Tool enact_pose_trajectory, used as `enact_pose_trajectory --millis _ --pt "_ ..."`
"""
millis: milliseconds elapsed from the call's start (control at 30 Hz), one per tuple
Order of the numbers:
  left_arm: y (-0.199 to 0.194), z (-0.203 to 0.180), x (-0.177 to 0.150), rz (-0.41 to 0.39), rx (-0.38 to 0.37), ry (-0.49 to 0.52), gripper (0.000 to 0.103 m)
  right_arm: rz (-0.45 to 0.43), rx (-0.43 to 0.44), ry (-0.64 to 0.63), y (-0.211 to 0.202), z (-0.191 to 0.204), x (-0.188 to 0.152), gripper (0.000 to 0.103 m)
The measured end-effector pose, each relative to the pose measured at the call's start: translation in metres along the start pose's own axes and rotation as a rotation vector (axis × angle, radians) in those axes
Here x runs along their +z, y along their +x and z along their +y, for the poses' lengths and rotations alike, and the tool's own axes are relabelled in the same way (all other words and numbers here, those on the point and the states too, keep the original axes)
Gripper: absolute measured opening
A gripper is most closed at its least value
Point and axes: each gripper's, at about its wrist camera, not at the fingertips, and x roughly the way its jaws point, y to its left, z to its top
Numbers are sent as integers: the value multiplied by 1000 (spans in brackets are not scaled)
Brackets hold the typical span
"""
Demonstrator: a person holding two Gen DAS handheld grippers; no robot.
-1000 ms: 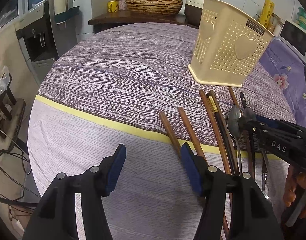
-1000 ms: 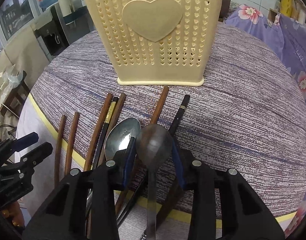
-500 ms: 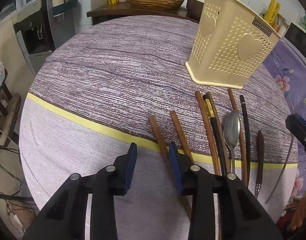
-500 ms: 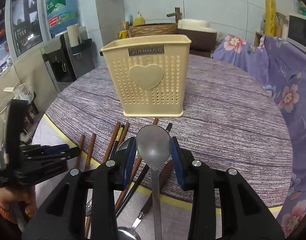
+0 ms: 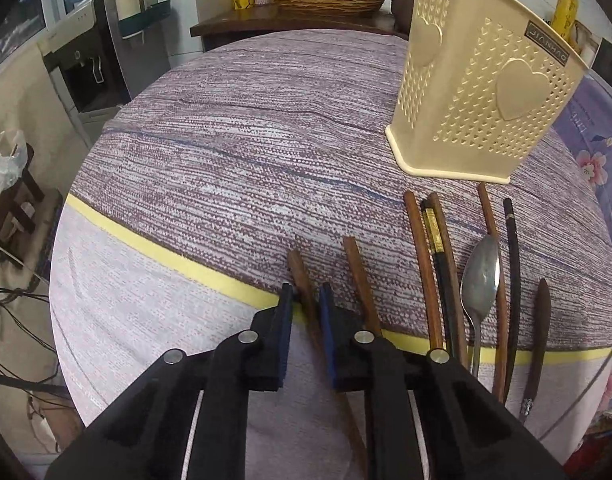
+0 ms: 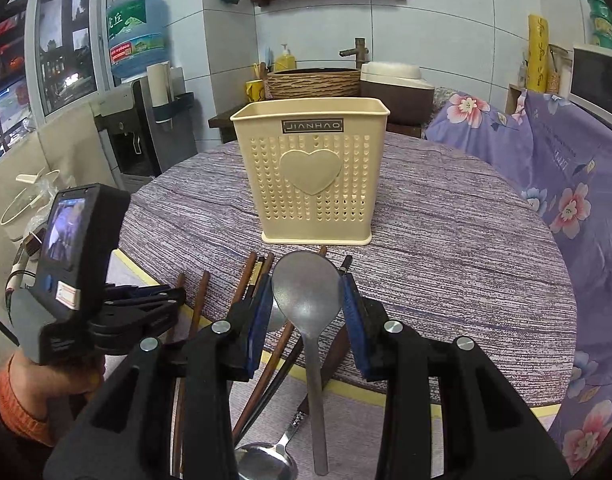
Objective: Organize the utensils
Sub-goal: 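Grasp a silver spoon with the right tool while the left tool grasps a wooden chopstick, then lift the spoon with the right tool while the left tool lifts the chopstick over the holder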
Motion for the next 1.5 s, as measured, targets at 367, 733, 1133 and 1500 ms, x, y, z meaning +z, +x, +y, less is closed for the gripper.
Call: enact_pose_trajectory --millis 367,733,1133,1500 --pt "2 -4 4 -7 17 24 11 3 1 17 -1 -5 -2 36" --pt "1 6 8 -29 -35 -16 9 -8 22 25 -2 -9 -4 36" --pt "-65 25 32 -218 -151 -32 9 -38 112 67 -15 -28 9 36" --pt "-115 35 52 -369 -184 -15 9 -72 120 72 -27 -36 28 14"
